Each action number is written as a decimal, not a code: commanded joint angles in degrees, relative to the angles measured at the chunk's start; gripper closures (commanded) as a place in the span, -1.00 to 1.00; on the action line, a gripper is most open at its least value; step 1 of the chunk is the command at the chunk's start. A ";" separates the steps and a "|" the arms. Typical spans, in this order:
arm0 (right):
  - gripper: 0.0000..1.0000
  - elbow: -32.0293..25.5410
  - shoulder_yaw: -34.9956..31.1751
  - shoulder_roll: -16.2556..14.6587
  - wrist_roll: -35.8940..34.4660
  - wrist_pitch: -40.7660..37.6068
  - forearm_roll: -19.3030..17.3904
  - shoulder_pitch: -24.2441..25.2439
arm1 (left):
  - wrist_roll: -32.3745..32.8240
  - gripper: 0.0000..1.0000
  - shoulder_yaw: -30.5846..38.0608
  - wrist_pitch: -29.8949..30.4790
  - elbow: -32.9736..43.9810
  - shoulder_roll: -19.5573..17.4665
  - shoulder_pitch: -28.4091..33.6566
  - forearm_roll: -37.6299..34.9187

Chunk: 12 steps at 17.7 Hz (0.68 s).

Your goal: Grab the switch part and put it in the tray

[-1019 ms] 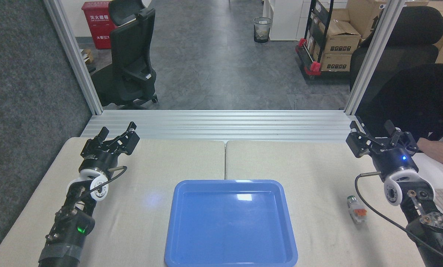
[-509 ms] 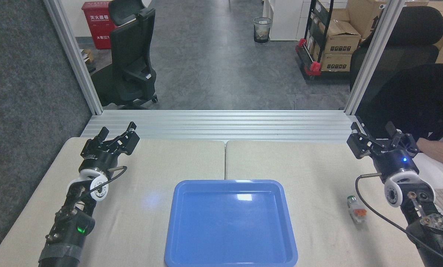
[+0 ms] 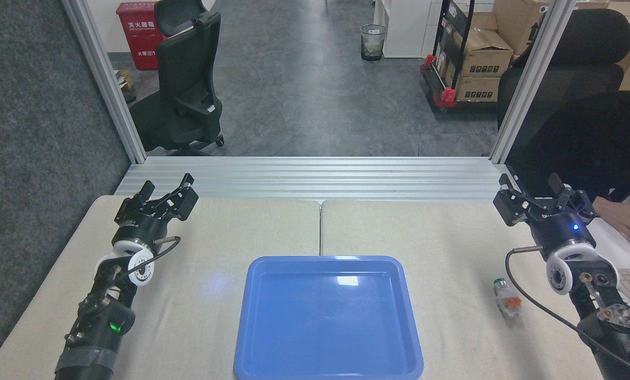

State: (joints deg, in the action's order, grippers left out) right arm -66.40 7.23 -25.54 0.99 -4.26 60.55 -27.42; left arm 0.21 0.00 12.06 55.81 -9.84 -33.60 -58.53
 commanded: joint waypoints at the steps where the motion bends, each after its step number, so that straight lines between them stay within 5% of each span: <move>1: -0.99 0.04 -0.12 -0.13 0.07 0.04 0.09 0.52 | -0.03 -1.00 -1.41 -0.02 0.00 0.00 -0.06 0.00; 7: -0.98 -0.04 -0.12 -1.97 -0.11 1.19 0.27 12.53 | -0.03 -1.00 -1.41 0.06 0.00 0.00 0.03 0.00; 12: -0.98 3.37 0.59 0.30 -0.37 1.19 0.27 20.90 | -0.03 -1.00 -1.41 0.06 0.00 0.00 0.03 0.00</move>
State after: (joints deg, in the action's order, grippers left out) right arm -65.96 7.20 -26.25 0.86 -3.13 60.77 -14.37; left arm 0.21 0.00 12.06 55.81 -9.84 -33.58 -58.53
